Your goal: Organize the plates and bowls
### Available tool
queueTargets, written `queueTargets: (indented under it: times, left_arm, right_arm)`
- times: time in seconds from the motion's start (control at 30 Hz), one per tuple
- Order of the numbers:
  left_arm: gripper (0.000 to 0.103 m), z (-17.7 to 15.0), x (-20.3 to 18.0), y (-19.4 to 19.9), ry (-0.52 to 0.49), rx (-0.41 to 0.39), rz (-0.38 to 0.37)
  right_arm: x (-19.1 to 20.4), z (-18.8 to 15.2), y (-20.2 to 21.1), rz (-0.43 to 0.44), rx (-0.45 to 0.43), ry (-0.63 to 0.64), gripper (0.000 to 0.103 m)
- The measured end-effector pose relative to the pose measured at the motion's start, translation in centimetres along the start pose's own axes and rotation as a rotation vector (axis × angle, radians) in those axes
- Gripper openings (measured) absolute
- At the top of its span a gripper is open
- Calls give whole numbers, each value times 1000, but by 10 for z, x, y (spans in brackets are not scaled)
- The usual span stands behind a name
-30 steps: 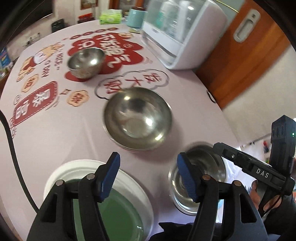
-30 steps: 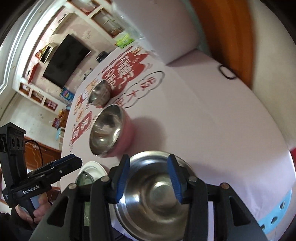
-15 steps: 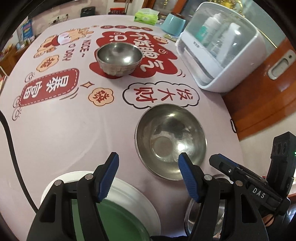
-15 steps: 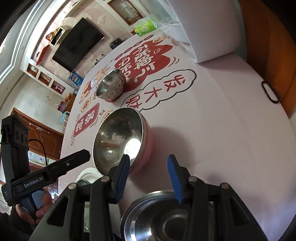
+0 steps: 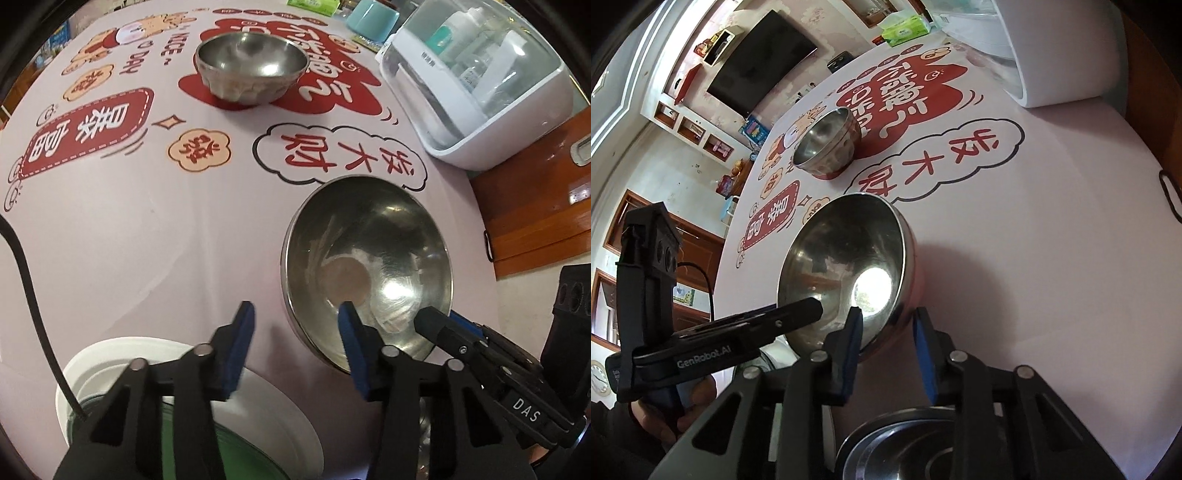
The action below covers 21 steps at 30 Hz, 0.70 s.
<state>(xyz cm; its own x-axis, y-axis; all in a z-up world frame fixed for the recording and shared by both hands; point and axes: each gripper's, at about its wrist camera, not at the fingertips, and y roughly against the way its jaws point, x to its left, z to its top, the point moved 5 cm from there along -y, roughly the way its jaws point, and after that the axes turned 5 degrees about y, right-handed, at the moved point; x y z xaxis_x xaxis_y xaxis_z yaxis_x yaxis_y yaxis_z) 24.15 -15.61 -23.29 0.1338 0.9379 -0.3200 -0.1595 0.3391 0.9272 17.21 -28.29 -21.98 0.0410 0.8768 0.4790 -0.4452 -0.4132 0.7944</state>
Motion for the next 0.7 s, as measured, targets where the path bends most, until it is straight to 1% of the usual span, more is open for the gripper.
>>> queueTargets:
  times: [0.03,0.1,0.13,0.17,0.3,0.43,0.6,0.7]
  left_arm:
    - [36,0,0,-2,3,4,-3]
    - [32,1,0,-5,3,13,-8]
    - [25,0,-1,-6,2,20,-16]
    - [22,0,-1,-7,2,24,-23]
    - [22,0,-3,-7,-17,16,-15]
    - [21,0,-8,1,-47,-17,-10]
    - [21,-6,-14,21,-71,-70,-37]
    - [21,-12,-18,33,-83,-97,-65]
  right_arm:
    - [0,0,0,-1,0,1,27]
    - [0,0,1,-6,1,4,26]
    - [0,0,1,-7,1,6,26]
    - [1,1,1,-9,0,8,25]
    - [0,0,1,-13,4,4,25]
    - [0,-1,5,-21,1,5,23]
    - [5,-4,20,-30,-33,27,21]
    - [7,-7,33,-37,-69,36,20]
